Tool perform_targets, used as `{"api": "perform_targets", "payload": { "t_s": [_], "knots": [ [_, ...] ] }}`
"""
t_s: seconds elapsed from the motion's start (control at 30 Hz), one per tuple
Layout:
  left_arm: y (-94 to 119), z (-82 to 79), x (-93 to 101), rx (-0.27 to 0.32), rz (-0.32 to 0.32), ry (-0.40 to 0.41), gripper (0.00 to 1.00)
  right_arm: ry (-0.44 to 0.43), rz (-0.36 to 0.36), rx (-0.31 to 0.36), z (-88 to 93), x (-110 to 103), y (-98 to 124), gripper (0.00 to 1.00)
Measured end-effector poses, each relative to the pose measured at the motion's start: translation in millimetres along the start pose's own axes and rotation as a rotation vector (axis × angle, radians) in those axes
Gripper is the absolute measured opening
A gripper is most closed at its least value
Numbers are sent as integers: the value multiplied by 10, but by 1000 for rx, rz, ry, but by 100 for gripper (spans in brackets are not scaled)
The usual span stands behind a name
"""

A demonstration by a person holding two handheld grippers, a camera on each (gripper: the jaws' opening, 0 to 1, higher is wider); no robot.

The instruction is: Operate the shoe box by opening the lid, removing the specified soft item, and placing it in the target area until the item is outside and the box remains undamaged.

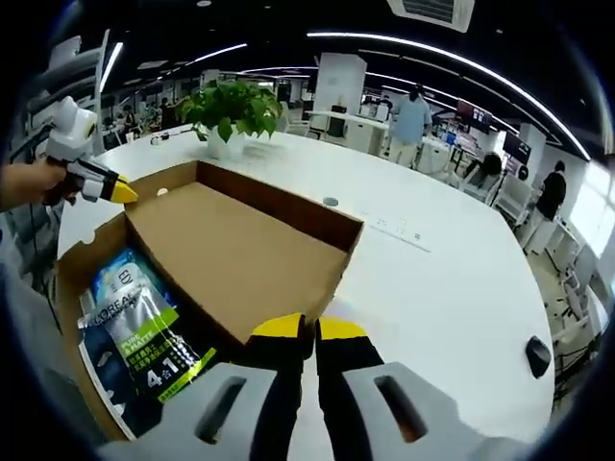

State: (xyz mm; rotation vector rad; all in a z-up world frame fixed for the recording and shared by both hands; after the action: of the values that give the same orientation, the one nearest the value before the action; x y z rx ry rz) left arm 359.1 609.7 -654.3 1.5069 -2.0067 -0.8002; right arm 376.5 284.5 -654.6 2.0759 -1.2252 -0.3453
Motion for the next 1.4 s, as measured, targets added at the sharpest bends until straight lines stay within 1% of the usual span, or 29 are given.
{"api": "perform_targets", "payload": {
  "t_s": [0.83, 1.27, 1.4],
  "knots": [
    [-122, 59, -11, -27, 14, 39, 5, -63, 5, -25, 37, 9, -112, 2],
    [-105, 36, -4, -51, 11, 29, 5, -117, -7, -30, 11, 3, -99, 2],
    [-107, 33, -8, -58, 12, 14, 5, -117, -6, -38, -3, -11, -106, 2]
  ]
}}
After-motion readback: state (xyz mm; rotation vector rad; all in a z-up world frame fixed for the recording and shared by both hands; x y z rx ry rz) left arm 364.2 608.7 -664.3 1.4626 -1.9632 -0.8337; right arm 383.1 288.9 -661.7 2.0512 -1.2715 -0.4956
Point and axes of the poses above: the point that each gripper's makers call its tool centre point, and the gripper's own axes: y roughly backward along the fingers, x roughly to its right, z roughly out of its underside, the point moved 5 cm from there along y, roughly backward along the fingers, and after that the axes turned 8 degrees about -x, right-handed, at the moved point
